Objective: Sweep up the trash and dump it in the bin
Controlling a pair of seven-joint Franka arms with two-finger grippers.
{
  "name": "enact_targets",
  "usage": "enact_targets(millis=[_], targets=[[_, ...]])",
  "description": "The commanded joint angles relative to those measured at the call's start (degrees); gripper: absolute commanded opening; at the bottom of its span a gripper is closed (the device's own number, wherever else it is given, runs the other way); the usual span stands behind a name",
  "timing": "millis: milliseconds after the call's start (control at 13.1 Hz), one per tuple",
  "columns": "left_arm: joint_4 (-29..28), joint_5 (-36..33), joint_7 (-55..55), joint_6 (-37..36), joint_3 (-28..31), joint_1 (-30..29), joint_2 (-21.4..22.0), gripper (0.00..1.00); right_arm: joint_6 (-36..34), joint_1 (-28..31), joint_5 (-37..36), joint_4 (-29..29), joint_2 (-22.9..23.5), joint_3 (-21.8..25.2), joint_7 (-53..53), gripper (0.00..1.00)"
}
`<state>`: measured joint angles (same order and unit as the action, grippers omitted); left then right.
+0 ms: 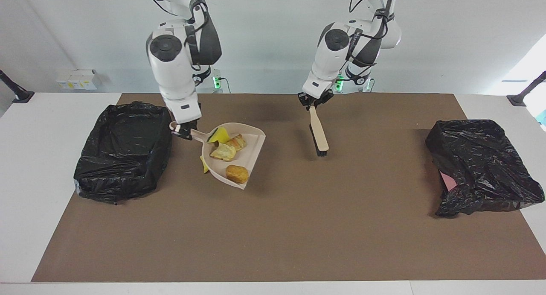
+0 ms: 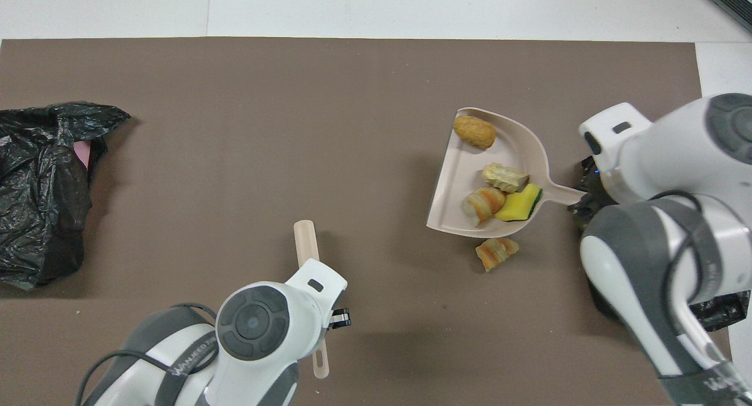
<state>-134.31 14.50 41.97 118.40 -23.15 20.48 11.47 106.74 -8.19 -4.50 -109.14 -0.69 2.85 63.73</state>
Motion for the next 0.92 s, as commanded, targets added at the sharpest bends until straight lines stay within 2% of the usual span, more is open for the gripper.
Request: enact_targets(millis=[0,306,459,536,612,842], targets=[[-5.67,-0.62,2.76,6.46,0.74,7.61,2.07,0.00,-3.89,9.74,-0.43,1.55,-2.65,-0.39,11.55,0.00],[-12.00,-0.62,7.59,17.80,0.74,15.71,1.63,0.00,-4.97,24.07,-2.26,1.12,-4.14,-0.21,30.28,0.00],[-12.29,-0.62,10.84,18.97,0.74,16.25,1.54,0.03,-3.73,26.56,-13.81,-0.37,-5.11,-0.21,32.68,0.00],[-11.85,-0.62,10.59,18.71,0.83,15.73,1.11,0.23,-2.43,26.56,-19.70,-1.59,-5.81,-0.21,32.86,0.00],[-11.67,-0.62,10.24,18.36,0.83,15.12,0.93,0.99,-0.50,26.47,-25.85,-3.35,-5.99,-0.30,34.43,0.00],[-8.87,-0.88,9.45,17.31,1.00,9.34,-0.66,1.00,3.39,24.29,-35.99,-6.61,-6.08,-0.65,36.29,0.00]])
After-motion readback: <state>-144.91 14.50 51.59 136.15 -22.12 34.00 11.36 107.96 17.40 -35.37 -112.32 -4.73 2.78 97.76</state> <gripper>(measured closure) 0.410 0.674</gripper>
